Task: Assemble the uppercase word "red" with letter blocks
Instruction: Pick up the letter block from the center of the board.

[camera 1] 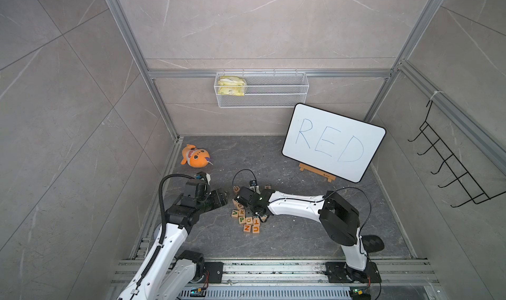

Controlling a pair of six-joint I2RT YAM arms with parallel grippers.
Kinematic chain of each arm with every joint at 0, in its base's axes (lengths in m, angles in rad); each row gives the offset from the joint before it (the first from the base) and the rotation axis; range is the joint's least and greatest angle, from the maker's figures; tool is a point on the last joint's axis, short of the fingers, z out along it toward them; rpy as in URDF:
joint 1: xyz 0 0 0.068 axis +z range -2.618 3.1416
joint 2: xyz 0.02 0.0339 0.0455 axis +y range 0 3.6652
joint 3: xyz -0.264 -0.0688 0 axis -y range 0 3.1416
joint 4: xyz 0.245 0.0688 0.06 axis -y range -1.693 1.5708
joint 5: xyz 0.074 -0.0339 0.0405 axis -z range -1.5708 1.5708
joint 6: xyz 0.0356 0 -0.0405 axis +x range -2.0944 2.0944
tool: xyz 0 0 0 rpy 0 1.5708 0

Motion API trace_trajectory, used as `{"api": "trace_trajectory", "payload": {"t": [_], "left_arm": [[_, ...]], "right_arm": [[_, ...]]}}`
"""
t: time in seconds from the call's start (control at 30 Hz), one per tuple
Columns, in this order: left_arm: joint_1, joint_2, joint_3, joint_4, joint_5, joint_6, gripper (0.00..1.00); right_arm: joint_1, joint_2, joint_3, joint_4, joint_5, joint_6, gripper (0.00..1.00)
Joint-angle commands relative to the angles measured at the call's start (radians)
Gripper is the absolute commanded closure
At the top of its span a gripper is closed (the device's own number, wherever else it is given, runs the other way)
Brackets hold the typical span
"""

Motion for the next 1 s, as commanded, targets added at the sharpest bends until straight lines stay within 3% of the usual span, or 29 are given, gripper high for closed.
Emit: {"api": "trace_trajectory", "payload": {"t": [0.0, 0.57, 0.97], "left_arm": [[0.005, -0.017, 0.005, 0.019, 0.022, 0.002, 0.23], [0.005, -0.033, 0.002, 0.019, 0.015, 0.005, 0.23], [0.007, -0.054, 0.001, 0.023, 0.013, 0.004, 0.23]], "right_arm": [[0.006, 0.025, -0.002, -0.01, -0.003, 0.016, 0.62], [0.0, 0.073, 0.025, -0.044, 0.011, -0.008, 0.62], [0.001, -0.013, 0.017, -0.005, 0.024, -0.073, 0.72]]}}
